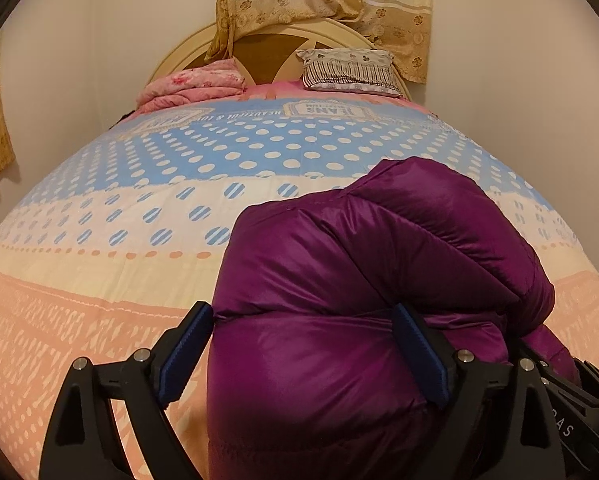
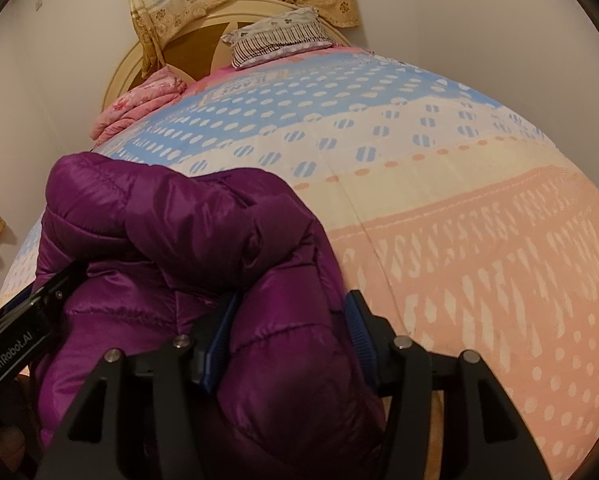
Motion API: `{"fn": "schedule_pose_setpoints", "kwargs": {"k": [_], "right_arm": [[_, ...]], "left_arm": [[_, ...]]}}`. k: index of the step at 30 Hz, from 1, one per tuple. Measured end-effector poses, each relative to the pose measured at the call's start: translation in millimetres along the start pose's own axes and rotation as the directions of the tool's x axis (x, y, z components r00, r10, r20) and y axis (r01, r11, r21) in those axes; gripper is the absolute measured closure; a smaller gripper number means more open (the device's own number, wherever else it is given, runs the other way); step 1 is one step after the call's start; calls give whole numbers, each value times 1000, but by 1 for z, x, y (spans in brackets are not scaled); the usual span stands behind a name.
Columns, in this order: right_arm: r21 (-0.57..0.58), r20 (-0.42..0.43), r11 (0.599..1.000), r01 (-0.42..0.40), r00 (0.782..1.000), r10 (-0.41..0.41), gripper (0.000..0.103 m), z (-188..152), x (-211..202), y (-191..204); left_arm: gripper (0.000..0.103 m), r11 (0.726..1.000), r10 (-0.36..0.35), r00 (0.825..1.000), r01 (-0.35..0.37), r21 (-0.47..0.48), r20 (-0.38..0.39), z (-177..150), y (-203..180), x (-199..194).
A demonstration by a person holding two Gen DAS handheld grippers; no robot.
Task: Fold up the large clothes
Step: 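Grasp the folded jacket with both tools and fold it over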
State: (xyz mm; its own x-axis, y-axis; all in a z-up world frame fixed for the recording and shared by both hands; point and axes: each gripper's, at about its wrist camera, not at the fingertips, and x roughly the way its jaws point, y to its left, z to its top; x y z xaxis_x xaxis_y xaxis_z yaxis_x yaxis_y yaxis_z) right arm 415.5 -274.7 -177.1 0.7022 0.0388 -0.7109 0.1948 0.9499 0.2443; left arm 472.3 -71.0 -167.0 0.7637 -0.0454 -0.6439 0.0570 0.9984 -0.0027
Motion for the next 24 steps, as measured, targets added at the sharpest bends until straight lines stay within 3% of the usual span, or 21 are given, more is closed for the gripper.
{"fn": "schedule_pose_setpoints", "kwargs": {"k": [8, 24], "right_arm": [[16, -28, 1000, -15, 999, 15, 44, -1, 8, -4], [6, -47, 1000, 6, 999, -6, 43, -3, 14, -4]], "left_arm": [[9, 999, -36, 999, 35, -33, -32, -4, 5, 11], [5, 999, -31, 998, 29, -39, -60, -8, 1, 23]]}}
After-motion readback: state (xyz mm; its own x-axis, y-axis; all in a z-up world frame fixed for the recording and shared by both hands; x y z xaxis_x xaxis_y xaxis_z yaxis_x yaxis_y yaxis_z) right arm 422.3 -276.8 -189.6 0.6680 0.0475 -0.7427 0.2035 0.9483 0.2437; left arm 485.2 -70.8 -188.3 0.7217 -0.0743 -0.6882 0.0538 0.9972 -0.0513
